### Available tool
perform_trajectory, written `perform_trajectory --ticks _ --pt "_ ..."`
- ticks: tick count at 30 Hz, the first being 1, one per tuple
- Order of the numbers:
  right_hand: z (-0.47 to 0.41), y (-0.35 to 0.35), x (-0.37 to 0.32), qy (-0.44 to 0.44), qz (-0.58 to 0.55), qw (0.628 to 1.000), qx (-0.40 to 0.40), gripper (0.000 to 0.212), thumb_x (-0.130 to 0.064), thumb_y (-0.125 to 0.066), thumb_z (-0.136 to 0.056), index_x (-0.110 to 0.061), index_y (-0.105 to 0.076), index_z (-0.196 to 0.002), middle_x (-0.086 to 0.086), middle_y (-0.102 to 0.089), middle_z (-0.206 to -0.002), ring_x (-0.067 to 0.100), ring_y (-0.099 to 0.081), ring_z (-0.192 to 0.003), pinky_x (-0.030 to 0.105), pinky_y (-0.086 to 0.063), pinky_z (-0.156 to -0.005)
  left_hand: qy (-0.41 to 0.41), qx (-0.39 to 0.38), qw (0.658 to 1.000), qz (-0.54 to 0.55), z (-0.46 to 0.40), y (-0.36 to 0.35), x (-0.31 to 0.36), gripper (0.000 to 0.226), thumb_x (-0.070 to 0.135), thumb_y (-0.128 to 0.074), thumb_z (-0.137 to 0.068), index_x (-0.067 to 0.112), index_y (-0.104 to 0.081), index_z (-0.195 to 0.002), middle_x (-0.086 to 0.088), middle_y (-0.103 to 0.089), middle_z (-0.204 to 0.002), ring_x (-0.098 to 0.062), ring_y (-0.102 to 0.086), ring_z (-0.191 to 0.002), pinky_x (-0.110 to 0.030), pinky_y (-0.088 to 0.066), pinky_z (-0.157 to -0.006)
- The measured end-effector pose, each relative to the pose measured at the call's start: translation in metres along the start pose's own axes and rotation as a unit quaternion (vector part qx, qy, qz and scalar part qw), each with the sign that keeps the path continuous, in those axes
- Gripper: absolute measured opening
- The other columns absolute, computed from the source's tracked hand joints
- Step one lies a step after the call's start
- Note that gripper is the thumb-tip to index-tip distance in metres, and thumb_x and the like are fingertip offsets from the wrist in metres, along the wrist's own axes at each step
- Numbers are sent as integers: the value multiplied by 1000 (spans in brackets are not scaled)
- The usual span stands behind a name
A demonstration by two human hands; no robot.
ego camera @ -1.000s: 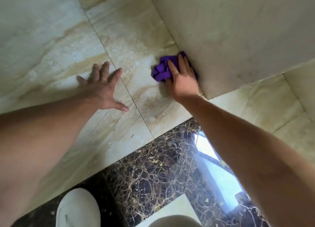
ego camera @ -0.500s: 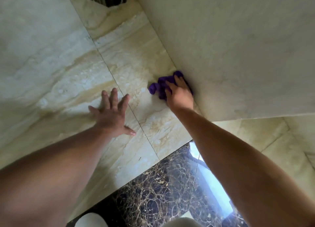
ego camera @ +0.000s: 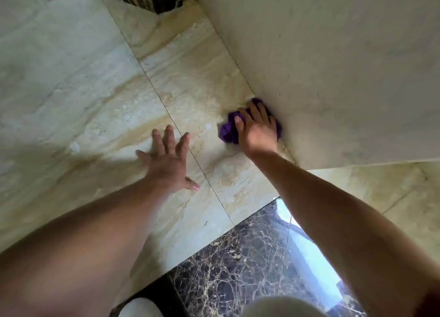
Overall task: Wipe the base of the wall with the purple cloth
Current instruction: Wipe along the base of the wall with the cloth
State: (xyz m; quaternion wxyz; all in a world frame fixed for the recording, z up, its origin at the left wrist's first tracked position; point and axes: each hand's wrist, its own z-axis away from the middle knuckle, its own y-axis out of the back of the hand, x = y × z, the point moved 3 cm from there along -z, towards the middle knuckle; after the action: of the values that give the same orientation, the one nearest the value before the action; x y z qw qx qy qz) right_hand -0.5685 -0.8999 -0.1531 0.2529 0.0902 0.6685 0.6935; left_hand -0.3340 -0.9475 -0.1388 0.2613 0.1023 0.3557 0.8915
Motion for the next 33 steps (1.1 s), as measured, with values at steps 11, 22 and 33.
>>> perform_trajectory --ticks 11,22,33 --pt "72 35 31 15 -10 997 -75 58 -42 -44 -93 -27 -41 -149 15 -28 -162 40 -21 -149 53 -25 -118 12 -8 1000 -26 43 53 12 134 73 -74 -67 33 15 -158 -11 25 -165 -42 11 -153 -69 -14 -117" --pt "72 23 29 15 12 994 -111 58 -45 -42 -99 -32 -29 -155 13 -14 -166 38 -10 -152 54 -12 -122 5 47 997 -54 40 92 -6 129 82 -65 -68 36 16 -157 -7 24 -166 -38 18 -152 -74 -10 -114" --pt "21 -15 19 47 -16 998 50 53 -34 -52 -94 -27 -48 -147 21 -36 -157 43 -35 -142 50 -26 -118 -14 72 997 -20 -54 57 -42 134 93 -60 -56 44 18 -153 -2 27 -165 -39 16 -152 -82 -13 -106"
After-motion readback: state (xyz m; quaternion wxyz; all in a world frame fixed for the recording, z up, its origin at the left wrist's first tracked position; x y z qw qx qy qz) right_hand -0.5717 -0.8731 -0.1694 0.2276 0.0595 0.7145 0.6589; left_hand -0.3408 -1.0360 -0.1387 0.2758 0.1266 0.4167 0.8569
